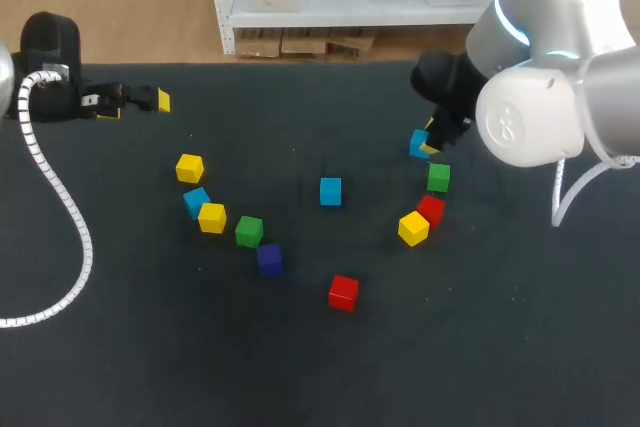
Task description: Place the blue cubes, place green cubes on the blue cubes, place the yellow cubes on the green cubes, then place the red cubes on the yellow cubes, and place purple cube on the red cubes.
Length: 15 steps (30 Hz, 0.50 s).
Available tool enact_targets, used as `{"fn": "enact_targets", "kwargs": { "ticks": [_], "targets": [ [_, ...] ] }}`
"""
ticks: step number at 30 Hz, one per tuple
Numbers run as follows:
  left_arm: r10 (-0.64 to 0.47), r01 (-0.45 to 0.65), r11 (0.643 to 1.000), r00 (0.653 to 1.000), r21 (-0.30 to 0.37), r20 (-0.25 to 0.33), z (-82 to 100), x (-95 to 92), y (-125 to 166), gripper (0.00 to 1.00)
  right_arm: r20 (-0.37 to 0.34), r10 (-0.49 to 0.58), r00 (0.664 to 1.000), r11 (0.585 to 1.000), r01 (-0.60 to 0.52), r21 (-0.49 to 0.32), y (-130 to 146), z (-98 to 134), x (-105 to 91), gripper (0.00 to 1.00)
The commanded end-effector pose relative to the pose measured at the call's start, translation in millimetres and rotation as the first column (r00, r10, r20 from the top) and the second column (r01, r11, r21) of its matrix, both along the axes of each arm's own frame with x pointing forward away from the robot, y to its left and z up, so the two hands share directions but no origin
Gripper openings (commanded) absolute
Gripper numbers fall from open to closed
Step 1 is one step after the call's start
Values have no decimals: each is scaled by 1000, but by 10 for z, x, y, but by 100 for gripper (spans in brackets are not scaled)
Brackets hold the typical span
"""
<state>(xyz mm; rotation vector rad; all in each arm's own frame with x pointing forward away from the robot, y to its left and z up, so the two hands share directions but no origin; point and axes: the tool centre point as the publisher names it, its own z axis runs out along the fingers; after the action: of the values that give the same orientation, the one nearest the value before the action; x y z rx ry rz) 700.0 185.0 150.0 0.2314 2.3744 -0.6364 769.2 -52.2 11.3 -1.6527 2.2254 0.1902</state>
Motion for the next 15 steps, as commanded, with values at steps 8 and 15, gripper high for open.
{"fn": "enact_targets", "kwargs": {
  "ticks": [8, 15],
  "targets": [
    [0, 0, 1000, 1000, 0, 0, 0, 0, 0, 100, -1, 81, 997, 996, -81, 28, 245, 178, -233, 0],
    [0, 0, 1000, 1000, 0, 0, 0, 0, 0, 100, -18, 147, 989, 989, -146, 22, 489, 136, -373, 0]
  ]
}}
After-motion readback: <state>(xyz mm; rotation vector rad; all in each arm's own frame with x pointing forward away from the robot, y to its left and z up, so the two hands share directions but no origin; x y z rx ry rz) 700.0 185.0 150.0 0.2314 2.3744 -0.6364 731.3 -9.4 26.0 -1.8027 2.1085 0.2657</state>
